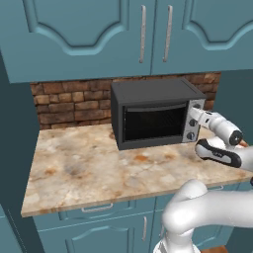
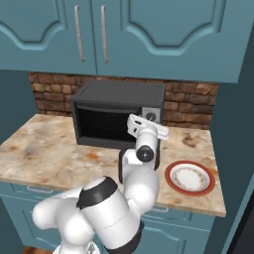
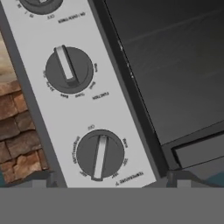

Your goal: Pull the toaster oven rack outwards. Pick up the baguette from the plate and place it on the toaster oven rack. Close the toaster oven door fully and set the temperature to the lowest setting.

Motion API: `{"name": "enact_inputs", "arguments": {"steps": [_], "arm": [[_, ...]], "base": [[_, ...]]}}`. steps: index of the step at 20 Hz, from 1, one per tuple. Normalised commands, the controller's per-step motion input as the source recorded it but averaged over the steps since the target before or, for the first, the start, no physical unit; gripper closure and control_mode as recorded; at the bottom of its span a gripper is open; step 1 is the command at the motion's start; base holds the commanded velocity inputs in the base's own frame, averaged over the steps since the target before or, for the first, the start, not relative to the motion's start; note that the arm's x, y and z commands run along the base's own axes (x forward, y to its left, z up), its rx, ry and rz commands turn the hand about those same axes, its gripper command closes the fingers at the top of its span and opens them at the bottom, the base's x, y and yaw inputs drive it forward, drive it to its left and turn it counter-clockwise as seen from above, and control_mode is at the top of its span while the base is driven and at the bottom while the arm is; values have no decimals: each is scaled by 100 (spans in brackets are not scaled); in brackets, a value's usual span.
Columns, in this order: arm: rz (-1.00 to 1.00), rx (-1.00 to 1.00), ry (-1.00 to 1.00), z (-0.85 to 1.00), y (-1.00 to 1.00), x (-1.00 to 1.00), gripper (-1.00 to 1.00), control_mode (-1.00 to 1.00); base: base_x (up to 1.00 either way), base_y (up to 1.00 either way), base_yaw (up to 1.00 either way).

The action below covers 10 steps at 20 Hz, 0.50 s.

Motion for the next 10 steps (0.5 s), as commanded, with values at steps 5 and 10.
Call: {"name": "enact_inputs", "arguments": {"steps": [5,10], "arm": [[0,0,0,-2,0,25,-100,-100],[0,0,0,-18,0,3,-100,-100]], "base": [[0,0,0],[0,0,0]]}}
